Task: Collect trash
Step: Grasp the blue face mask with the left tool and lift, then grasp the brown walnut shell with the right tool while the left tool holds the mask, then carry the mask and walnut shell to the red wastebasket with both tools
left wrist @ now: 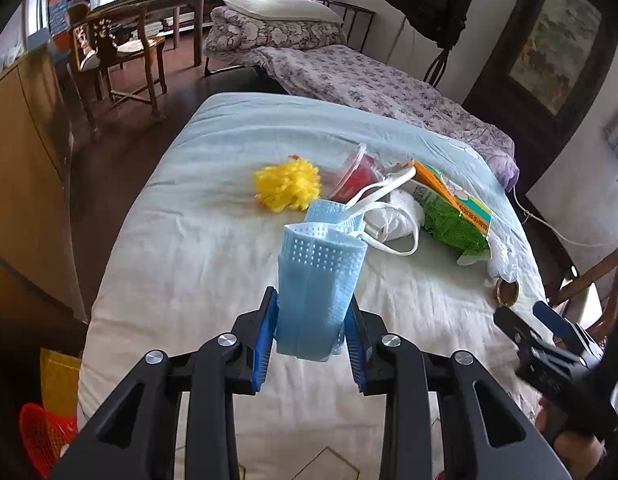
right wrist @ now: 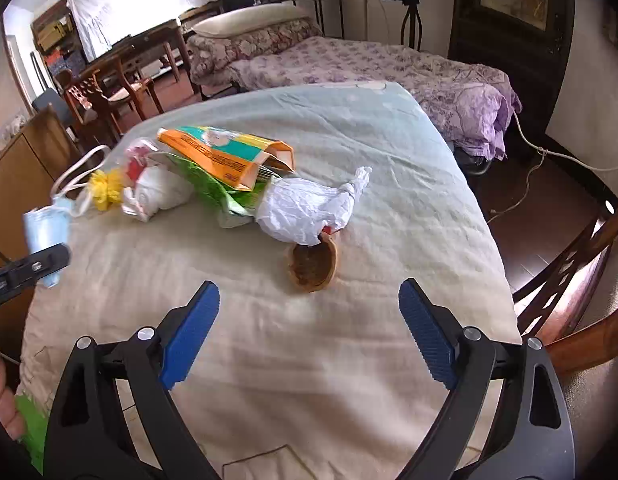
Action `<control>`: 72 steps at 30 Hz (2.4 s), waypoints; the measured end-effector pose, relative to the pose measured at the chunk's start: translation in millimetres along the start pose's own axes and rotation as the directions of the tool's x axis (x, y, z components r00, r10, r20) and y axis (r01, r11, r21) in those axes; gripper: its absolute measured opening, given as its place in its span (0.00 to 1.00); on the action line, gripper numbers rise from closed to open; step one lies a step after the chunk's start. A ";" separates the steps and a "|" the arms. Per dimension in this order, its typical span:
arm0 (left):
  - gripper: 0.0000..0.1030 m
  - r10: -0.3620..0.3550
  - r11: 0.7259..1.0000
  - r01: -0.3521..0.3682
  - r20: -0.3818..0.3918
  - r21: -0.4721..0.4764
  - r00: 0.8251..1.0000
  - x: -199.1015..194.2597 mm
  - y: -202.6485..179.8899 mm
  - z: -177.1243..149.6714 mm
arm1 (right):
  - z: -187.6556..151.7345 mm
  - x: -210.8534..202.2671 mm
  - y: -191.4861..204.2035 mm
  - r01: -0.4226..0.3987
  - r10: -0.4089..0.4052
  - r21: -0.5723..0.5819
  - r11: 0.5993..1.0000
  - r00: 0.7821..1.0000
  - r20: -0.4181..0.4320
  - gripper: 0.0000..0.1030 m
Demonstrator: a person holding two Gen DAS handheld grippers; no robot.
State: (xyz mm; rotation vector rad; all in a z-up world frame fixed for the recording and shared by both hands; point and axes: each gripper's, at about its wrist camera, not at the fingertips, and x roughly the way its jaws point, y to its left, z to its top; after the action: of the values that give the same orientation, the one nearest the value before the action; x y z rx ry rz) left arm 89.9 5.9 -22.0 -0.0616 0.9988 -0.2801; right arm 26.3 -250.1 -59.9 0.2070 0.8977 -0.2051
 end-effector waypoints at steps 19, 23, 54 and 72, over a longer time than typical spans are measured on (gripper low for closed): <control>0.32 0.070 0.998 -0.070 -0.021 0.002 0.997 7.6 8.2 -12.4 | -5.0 -9.3 -4.9 -0.092 0.094 0.048 0.995 0.994 -0.047 0.29; 0.32 0.059 0.998 -0.059 -0.019 -0.018 0.998 0.7 14.6 -19.0 | -13.2 -28.0 12.6 -0.144 0.144 0.022 0.989 0.989 -0.026 0.29; 0.32 0.122 0.955 -0.095 0.077 -0.282 0.990 -182.7 200.4 -119.3 | -101.2 -134.0 260.0 -0.485 0.454 -0.451 0.749 0.872 -0.184 0.29; 0.32 0.272 0.799 -0.279 -0.094 -0.533 0.958 -217.6 363.9 -228.9 | -182.6 -155.4 436.0 -0.632 0.467 -0.630 0.452 0.769 -0.436 0.29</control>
State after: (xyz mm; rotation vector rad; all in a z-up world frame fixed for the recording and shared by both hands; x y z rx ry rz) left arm -137.9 430.4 -32.7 -0.4292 1.0603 0.2837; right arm -90.8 230.7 -7.6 -0.2828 1.0003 0.8484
